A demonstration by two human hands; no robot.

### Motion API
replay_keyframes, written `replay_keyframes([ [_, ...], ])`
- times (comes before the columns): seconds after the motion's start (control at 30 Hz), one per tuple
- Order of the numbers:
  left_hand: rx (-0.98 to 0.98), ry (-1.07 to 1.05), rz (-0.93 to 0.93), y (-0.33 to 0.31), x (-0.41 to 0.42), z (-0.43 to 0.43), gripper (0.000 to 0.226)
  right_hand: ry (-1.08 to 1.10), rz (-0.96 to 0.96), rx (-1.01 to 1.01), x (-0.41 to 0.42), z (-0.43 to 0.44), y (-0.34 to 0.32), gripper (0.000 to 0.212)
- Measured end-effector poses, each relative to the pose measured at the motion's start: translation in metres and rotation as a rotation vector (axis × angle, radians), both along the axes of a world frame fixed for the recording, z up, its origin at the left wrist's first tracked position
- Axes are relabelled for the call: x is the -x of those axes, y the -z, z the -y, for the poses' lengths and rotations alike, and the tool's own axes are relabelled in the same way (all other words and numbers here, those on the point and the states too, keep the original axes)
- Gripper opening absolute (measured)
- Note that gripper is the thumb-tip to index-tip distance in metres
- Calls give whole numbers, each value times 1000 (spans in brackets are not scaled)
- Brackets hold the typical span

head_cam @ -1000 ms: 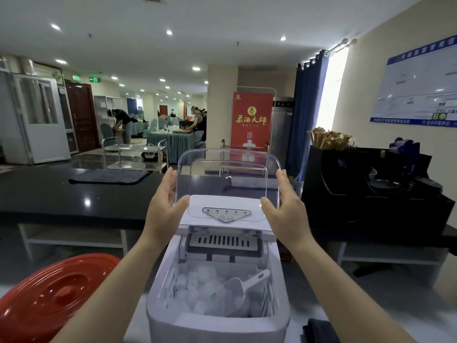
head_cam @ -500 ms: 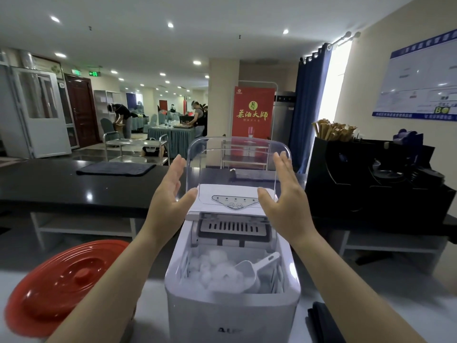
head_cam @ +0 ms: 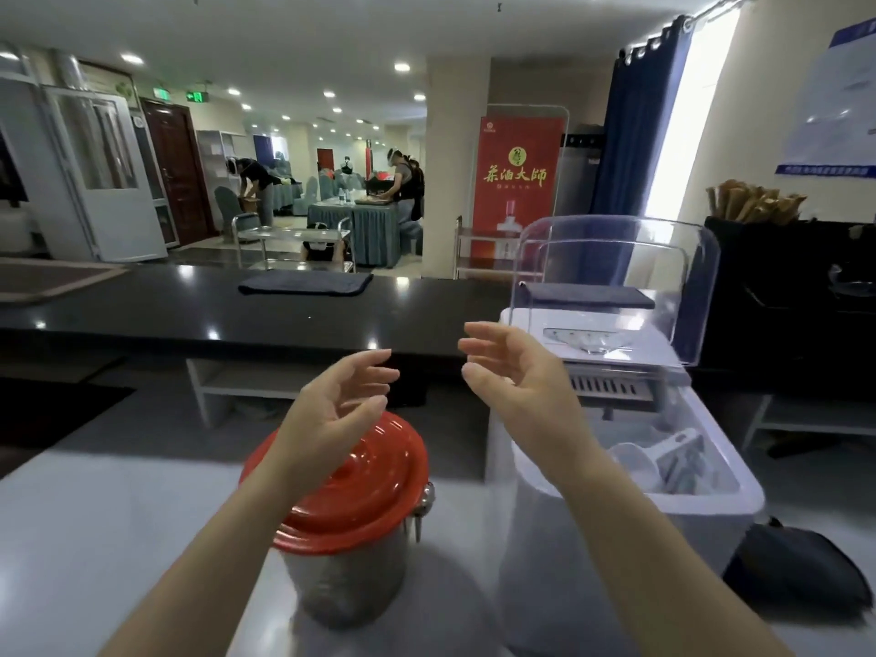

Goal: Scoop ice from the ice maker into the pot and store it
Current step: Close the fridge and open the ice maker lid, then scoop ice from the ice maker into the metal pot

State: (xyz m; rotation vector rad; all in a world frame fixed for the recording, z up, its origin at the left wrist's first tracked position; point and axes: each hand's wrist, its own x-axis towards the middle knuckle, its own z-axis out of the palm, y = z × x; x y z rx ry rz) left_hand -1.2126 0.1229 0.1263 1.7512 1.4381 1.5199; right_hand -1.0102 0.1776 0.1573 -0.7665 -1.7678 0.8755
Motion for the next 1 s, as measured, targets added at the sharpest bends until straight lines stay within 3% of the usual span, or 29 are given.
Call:
replay_keyframes([
  [0.2,112,-37,-13,32,64,34,30,37,141,81,59,32,42,35],
  [0.37,199,-103,-88,64,101,45,32,183,298,167,89,36,84,33],
  [0.53,345,-116,-169,82,111,44,69,250,465,279,98,31,108,66],
  [0.63,396,-93,-135,88,108,41,81,245,460,355,98,25,116,77],
  [0.8,360,-211,25,94,109,34,63,247,370,366,96,18,116,58],
  [0.93,248,-223,149,91,111,36,49,340,165,368,93,20,112,36],
  [1.0,203,-186,255,89,111,40,49,370,56,342,91,21,105,35],
])
